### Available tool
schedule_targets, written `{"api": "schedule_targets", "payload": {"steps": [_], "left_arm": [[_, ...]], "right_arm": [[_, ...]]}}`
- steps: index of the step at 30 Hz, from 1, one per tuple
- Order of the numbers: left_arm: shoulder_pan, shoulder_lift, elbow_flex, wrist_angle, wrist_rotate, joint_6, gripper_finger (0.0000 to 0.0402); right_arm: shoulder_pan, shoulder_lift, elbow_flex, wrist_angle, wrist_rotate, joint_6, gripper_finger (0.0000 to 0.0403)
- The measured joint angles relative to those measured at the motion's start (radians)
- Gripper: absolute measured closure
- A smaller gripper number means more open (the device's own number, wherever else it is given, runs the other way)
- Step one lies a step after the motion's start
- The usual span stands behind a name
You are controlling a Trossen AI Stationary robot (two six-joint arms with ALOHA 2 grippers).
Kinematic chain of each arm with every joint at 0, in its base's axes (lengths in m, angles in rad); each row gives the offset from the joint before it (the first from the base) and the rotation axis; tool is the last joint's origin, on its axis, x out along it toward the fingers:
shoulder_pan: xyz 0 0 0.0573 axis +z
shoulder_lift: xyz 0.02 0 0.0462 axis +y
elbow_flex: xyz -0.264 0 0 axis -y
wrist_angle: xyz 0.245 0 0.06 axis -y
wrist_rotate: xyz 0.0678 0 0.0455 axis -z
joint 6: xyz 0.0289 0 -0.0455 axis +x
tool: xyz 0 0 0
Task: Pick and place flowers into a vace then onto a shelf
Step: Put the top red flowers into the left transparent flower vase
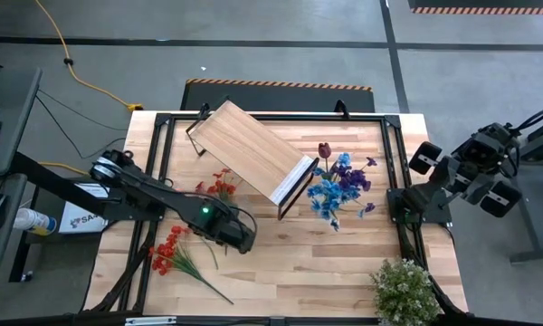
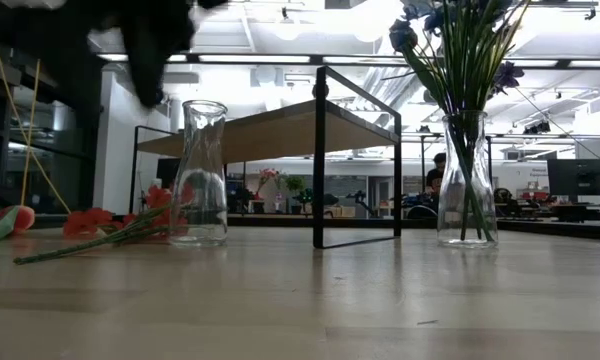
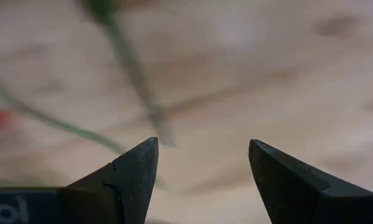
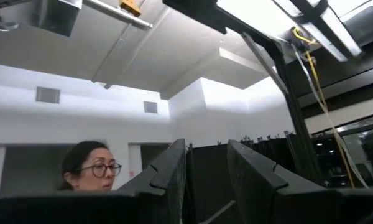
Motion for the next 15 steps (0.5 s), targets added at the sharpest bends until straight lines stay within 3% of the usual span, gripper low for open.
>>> {"api": "schedule_targets", "payload": {"steps": [10,15], "left_arm": [[0.0,0.067,-0.001,-0.134,-0.153,-0.021,0.0117],[0.0,0.093,-0.001,-0.135,-0.183,-0.04,0.0117]], "right_arm": [[0.0,0.004,0.0,-0.022,0.005,0.021,0.0293],[0.0,0.008,0.0,-0.025,0.01,0.025,0.0293]]}}
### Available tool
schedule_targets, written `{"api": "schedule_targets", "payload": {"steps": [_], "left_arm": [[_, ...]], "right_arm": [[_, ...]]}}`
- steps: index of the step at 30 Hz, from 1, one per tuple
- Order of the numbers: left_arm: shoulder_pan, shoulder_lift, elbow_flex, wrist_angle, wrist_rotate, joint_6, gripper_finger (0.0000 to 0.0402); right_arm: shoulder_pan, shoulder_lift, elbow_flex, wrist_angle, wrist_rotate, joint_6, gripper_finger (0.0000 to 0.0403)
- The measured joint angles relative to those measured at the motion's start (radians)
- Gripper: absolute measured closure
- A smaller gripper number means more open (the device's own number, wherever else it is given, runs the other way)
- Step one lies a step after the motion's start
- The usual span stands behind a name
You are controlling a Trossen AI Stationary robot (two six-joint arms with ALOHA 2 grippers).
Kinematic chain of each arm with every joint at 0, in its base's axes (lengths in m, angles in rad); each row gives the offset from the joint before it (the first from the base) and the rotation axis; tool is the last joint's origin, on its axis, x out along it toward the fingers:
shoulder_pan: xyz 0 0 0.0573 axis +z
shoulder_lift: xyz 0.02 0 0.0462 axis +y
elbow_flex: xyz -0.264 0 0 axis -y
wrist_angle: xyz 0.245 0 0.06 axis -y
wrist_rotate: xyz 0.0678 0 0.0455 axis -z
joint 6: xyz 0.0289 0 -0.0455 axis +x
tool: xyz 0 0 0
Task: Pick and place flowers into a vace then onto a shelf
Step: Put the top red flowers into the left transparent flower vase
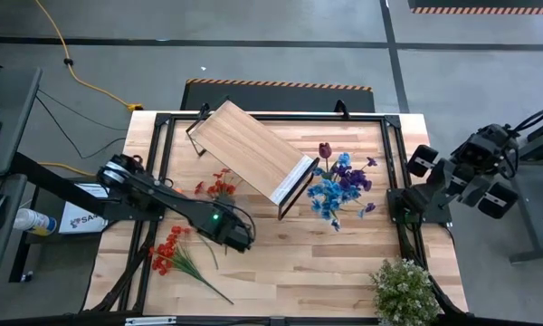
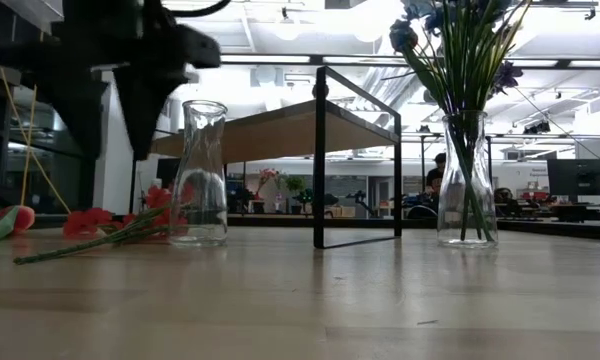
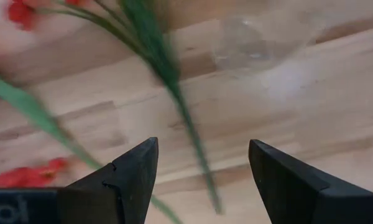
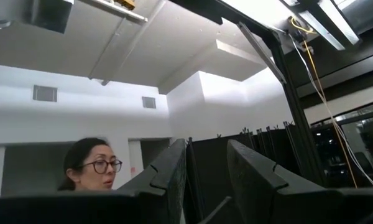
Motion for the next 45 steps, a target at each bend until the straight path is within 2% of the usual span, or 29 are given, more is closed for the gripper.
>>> {"api": "schedule_targets", "payload": {"steps": [10,25,31,45], "left_arm": [[-0.002,0.004,-0.14,0.209,-0.015,-0.041,0.0117],[-0.001,-0.004,-0.349,0.434,-0.011,-0.082,0.0126],[-0.002,-0.002,-0.361,0.43,-0.016,-0.093,0.0174],[-0.001,0.001,-0.362,0.409,-0.018,-0.134,0.0337]], "right_arm": [[0.0,0.011,0.0,-0.014,0.006,0.002,0.0293],[0.0,0.04,0.0,-0.022,0.094,0.002,0.0293],[0.0,0.051,0.0,-0.021,0.108,0.002,0.0293],[0.0,0.073,0.0,-0.021,0.111,0.003,0.0293]]}}
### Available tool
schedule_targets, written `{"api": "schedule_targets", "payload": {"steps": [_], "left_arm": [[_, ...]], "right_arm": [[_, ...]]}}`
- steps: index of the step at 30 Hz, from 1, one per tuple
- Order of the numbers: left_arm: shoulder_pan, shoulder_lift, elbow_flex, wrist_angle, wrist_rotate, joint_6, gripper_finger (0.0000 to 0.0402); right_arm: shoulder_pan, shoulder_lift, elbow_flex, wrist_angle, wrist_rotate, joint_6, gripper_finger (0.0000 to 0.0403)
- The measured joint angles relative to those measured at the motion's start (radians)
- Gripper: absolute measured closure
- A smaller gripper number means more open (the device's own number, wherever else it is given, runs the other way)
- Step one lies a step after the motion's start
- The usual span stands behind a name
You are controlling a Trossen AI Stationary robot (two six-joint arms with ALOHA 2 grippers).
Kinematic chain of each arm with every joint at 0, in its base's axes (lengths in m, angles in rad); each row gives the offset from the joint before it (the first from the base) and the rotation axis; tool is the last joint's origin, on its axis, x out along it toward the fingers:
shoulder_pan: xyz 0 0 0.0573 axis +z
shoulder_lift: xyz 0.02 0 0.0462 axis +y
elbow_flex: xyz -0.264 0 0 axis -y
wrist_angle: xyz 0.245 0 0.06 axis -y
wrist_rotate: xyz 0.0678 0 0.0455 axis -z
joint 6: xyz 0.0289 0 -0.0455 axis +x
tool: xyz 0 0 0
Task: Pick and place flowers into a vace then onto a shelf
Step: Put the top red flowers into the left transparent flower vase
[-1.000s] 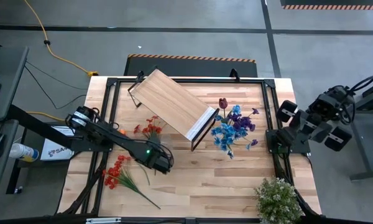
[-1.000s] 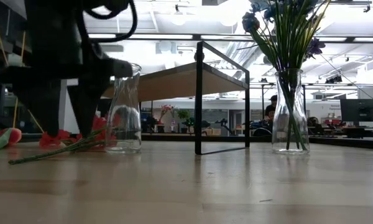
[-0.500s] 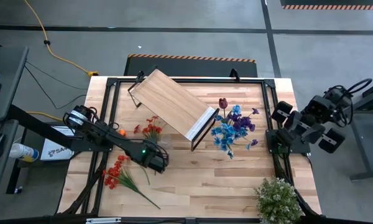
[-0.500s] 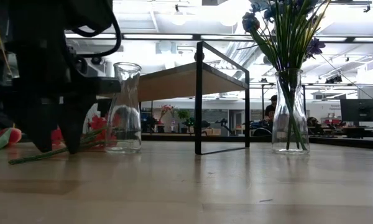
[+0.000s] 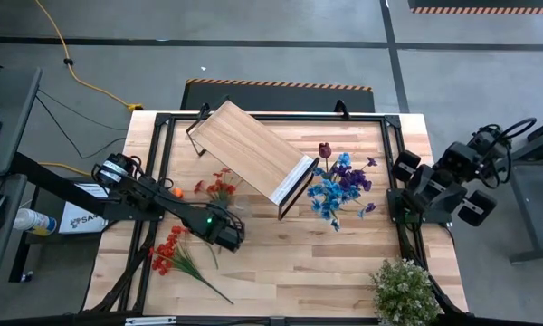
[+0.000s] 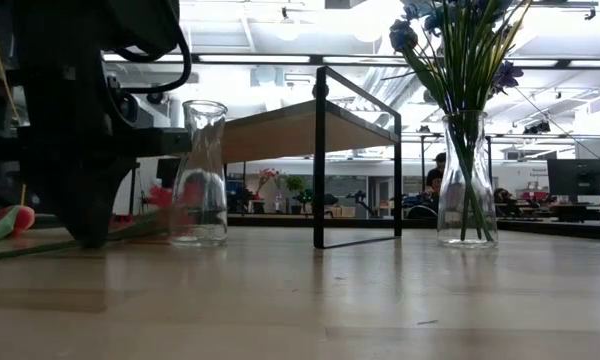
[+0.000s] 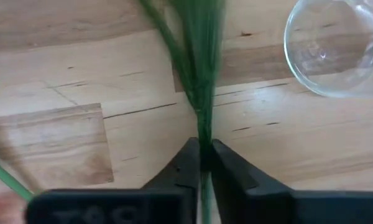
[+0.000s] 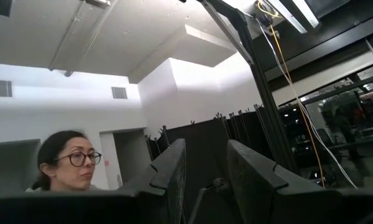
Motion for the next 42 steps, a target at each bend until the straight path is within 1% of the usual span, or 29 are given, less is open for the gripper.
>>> {"api": "schedule_targets", "payload": {"steps": [2,3,9,13,16,21,24,28,37,42], "left_arm": [[0.0,0.0,0.0,0.0,-0.004,-0.018,0.0363],[0.0,0.0,0.0,0.0,-0.006,-0.029,0.0368],[-0.002,0.0,0.001,-0.005,-0.007,-0.113,0.0368],[-0.024,-0.01,0.007,-0.019,-0.016,-0.183,0.0368],[-0.051,-0.007,0.029,-0.053,-0.049,-0.249,0.0368],[-0.098,-0.008,0.098,-0.139,-0.058,-0.33,0.0368],[-0.122,-0.009,0.147,-0.186,-0.098,-0.373,0.0368],[-0.149,-0.009,0.233,-0.315,-0.118,-0.421,0.0368],[-0.223,-0.011,0.477,-0.619,-0.117,-0.476,0.0368],[-0.269,-0.013,0.615,-0.758,-0.117,-0.495,0.0368]], "right_arm": [[0.0,0.0,0.0,0.0,0.0,0.0,0.0293],[0.0,0.0,0.0,0.0,0.0,0.0,0.0293],[0.0,0.0,0.0,0.0,-0.001,0.01,0.0293],[0.0,0.0,0.0,0.0,-0.002,0.021,0.0293],[0.0,-0.001,0.0,0.0,-0.003,0.02,0.0293],[0.0,-0.001,0.0,0.0,-0.004,0.019,0.0293],[0.0,-0.002,0.0,0.0,-0.005,0.019,0.0293],[0.0,-0.002,0.0,0.0,-0.005,0.019,0.0293],[0.0,-0.003,0.0,0.0,-0.029,0.022,0.0293],[0.0,-0.003,0.0,0.0,-0.034,0.022,0.0293]]}}
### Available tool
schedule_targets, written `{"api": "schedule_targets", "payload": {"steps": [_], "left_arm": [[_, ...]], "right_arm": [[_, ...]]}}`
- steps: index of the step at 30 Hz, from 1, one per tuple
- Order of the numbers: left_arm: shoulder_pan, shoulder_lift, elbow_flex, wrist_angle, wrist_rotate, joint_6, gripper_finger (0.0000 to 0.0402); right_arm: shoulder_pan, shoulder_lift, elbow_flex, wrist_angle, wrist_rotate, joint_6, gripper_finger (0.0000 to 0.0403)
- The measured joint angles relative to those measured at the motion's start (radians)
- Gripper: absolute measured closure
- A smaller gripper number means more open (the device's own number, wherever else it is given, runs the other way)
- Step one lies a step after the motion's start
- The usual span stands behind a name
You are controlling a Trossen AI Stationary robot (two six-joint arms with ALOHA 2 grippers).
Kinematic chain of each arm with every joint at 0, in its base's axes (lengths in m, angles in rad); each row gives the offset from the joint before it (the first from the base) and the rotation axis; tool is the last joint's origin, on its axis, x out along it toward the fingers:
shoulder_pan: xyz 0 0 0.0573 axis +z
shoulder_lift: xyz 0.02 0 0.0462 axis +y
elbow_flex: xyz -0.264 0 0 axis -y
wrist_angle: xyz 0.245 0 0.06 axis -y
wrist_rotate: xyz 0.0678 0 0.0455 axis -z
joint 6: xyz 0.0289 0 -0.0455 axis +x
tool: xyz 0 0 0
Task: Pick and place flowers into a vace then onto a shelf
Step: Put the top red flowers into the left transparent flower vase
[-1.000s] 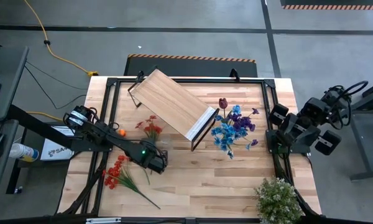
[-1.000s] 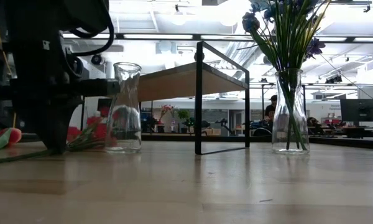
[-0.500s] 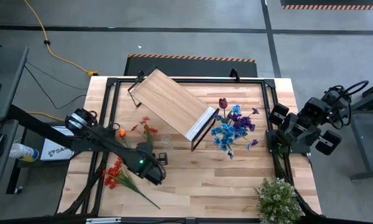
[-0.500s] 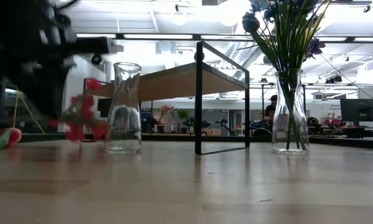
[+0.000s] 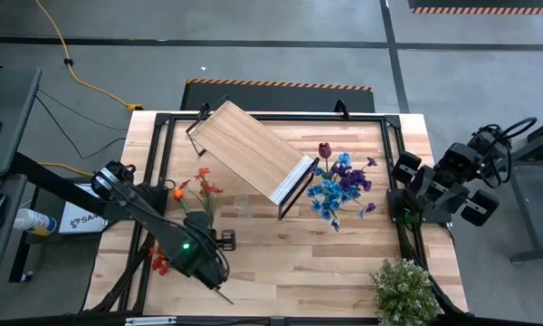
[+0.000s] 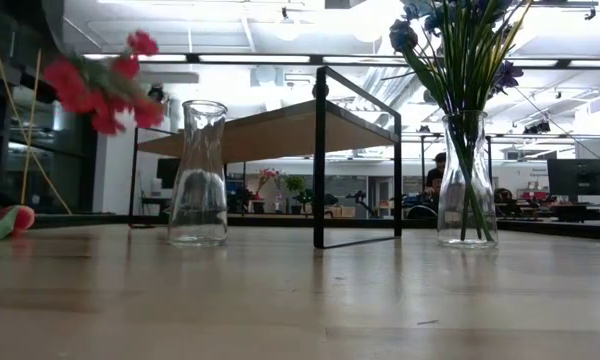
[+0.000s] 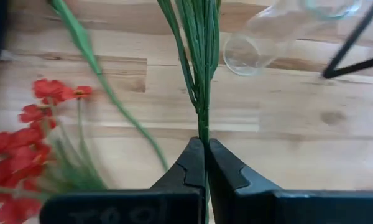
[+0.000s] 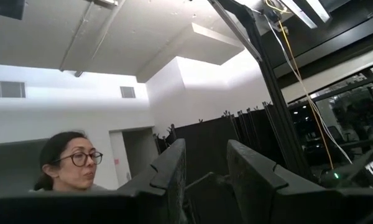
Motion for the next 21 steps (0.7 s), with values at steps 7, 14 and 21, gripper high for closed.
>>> {"api": "schedule_targets", "payload": {"steps": [7,14,21], "left_arm": [[-0.035,-0.001,0.125,-0.057,-0.073,0.02,0.0368],[-0.039,-0.002,0.181,-0.056,-0.165,0.084,0.0368],[-0.038,-0.002,0.253,-0.056,-0.407,0.185,0.0368]], "right_arm": [[0.0,0.0,0.0,0.0,-0.001,-0.001,0.0293],[0.0,0.0,0.0,0.0,-0.001,-0.003,0.0293],[0.0,0.0,0.0,0.0,-0.001,-0.003,0.0293]]}}
